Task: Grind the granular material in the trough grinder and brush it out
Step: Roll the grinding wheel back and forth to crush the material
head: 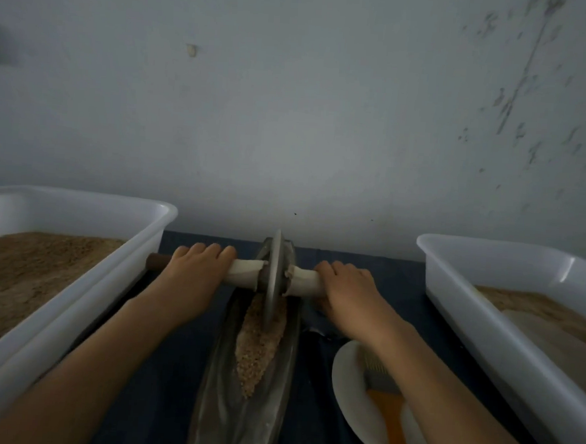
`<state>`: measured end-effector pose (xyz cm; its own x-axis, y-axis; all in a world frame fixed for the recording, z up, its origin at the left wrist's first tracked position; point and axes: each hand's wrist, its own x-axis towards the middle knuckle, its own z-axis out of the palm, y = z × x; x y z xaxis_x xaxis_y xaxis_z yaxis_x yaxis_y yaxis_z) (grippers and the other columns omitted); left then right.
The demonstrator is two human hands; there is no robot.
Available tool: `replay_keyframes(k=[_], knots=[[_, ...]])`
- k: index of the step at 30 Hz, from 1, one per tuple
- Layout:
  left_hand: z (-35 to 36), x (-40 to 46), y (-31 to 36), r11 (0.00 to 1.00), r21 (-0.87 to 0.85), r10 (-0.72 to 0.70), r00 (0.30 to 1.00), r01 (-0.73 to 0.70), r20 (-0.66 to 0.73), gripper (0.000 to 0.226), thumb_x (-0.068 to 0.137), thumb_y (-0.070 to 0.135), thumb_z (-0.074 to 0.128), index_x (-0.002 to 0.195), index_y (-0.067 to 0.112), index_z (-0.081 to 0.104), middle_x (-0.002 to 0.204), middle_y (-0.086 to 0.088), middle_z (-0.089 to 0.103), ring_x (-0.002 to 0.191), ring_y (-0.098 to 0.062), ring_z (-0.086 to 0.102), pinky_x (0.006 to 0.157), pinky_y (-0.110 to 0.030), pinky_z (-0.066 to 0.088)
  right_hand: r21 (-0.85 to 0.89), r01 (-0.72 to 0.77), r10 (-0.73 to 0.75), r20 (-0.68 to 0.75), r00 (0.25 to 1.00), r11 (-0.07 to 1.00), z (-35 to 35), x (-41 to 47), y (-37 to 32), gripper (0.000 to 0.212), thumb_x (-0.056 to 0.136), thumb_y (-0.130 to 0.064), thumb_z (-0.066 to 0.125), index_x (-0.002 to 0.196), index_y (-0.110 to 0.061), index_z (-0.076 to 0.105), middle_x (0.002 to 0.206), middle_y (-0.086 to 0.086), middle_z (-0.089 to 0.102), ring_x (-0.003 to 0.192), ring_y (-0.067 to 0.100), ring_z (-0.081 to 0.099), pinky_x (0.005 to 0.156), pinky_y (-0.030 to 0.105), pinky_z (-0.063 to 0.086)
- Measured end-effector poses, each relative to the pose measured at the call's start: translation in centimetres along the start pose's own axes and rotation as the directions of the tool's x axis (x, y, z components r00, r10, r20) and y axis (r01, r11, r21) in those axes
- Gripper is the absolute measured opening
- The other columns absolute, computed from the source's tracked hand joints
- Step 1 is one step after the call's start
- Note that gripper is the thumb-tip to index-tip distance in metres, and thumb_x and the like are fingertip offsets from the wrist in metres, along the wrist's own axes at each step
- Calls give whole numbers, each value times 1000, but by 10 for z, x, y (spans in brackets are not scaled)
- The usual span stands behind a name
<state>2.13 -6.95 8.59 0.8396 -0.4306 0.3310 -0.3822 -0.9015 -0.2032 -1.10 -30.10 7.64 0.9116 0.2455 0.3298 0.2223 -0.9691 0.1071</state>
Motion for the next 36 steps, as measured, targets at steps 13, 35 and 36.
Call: replay_keyframes(k=[13,35,36], knots=[[-61,-33,-15,947,-318,256,716,-51,650,24,91,24,56,95,35,34,85,16,45,82,-3,46,76,-20,37,227,29,-177,666,725,973,-76,-25,-18,42,91,-40,55,122,-14,44,96,-2,48,82,10,45,58,18,33],[-14,-17,-15,987,-161,71,957,-25,282,24,92,26,55,109,21,39,116,2,51,99,-11,50,87,-23,39,25,66,-70,232,970,998,-33,-12,-17,36,93,-38,51,117,-13,42,113,4,52,103,23,49,77,33,28],[-23,-20,-14,984,-171,101,930,-42,354,21,92,25,55,105,24,38,115,3,51,94,-8,48,85,-21,39,63,61,-79,334,939,996,-41,-14,-18,39,92,-41,52,117,-13,42,109,3,52,100,22,51,74,31,30]])
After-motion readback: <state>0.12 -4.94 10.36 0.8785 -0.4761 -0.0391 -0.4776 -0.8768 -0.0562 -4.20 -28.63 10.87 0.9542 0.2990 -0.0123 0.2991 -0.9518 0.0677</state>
